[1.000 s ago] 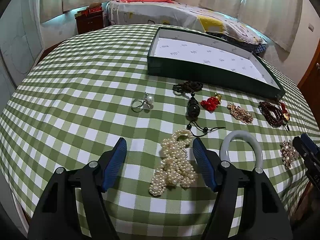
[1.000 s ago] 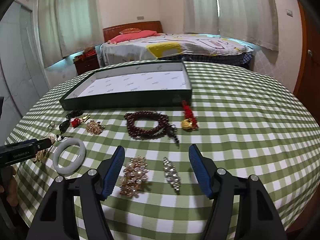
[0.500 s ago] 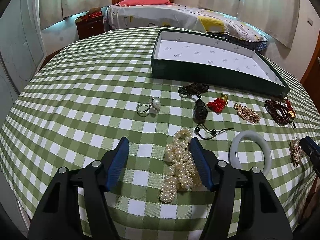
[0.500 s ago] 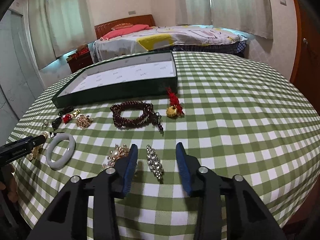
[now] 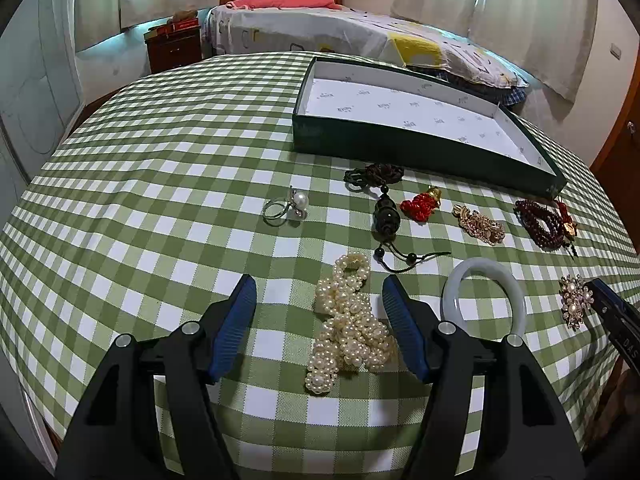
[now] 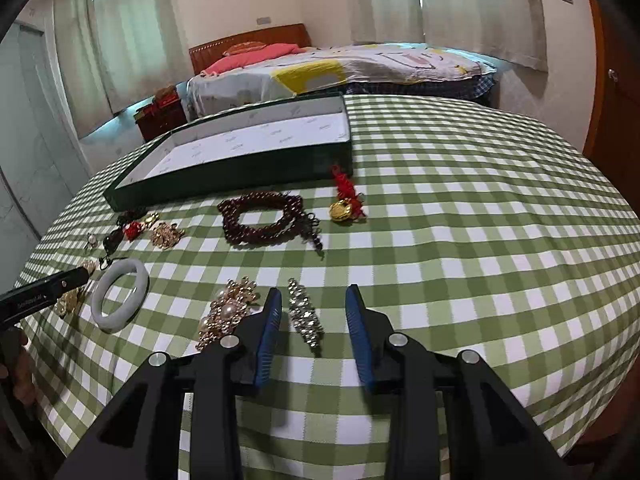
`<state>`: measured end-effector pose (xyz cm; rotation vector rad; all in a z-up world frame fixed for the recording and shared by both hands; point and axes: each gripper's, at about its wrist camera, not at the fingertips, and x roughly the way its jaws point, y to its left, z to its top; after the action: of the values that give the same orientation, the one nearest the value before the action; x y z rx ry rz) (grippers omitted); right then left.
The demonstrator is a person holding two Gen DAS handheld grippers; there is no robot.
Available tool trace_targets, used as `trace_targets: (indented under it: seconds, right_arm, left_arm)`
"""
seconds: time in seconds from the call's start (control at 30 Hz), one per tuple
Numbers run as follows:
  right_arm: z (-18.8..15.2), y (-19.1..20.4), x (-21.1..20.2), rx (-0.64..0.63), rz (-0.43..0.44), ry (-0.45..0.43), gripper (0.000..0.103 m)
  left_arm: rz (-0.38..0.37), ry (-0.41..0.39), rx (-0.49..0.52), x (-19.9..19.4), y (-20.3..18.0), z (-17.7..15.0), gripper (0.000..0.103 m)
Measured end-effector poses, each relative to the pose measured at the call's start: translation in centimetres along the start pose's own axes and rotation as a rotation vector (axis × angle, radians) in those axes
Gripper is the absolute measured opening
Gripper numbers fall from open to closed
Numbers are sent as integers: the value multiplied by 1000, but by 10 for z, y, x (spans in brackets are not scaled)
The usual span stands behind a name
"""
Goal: Organize jewelry
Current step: 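Lower the left tool onto the pearl necklace and close it while the right tool grasps the rhinestone clip, then carry the pearl necklace into the box and open the left tool while the right tool places the rhinestone clip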
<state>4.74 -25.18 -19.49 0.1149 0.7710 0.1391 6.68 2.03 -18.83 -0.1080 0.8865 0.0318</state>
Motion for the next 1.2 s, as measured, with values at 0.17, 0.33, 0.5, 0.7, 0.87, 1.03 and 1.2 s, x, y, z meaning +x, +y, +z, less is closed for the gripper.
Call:
trace_targets:
  seconds: [0.17, 0.33, 0.5, 0.7, 0.87, 1.03, 1.2]
  right_arm:
    - [-1, 3, 1, -18, 1, 3, 20]
    - [-2, 5, 0, -28, -3, 6, 15]
    - [-2, 5, -1, -32, 2, 4, 13]
    - [-1, 6, -3, -27, -2, -5, 13]
    - [0, 5, -4, -22, -2, -11, 13]
    - [1, 4, -6, -21, -1, -18, 13]
    - [6, 5, -9, -18, 1, -35, 13]
  left_arm:
    - [11, 0, 9, -1, -2, -1, 58]
    - [-6, -7, 11, -5, -2, -3, 35]
    - [-28, -11, 3, -7, -1, -6, 20]
    - [-41, -17, 4, -9, -2, -6, 17]
    - [-39, -39, 27, -14, -6, -4, 17]
    - [-39, -56, 36, -17, -8, -1, 17]
    - [-42, -81, 43, -24, -8, 5, 17]
